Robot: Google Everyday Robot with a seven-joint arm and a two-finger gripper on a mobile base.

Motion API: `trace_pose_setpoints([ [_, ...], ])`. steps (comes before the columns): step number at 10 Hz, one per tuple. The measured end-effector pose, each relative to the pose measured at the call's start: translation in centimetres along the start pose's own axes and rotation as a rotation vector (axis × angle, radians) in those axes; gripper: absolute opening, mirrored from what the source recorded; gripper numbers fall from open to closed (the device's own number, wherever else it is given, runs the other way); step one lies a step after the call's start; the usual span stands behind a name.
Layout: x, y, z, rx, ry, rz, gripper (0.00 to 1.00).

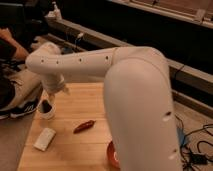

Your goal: Move the arm in a circular motion

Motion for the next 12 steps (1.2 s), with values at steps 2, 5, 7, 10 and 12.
trace_pose_setpoints([
  [2,-5.7,-8.7,-2.3,0.094,-0.067,0.04,0.65],
  [5,-6.4,-21.8,-4.9,0.213,-0.108,0.215,0.65],
  [7,-3.1,-29.0,-5.9,0.266,-0.104,0.367,0.65],
  [10,5.9,-36.6,-6.0,0.308,-0.056,0.622,0.65],
  [12,14.8,-38.9,-5.0,0.316,0.01,0.809,0.65],
])
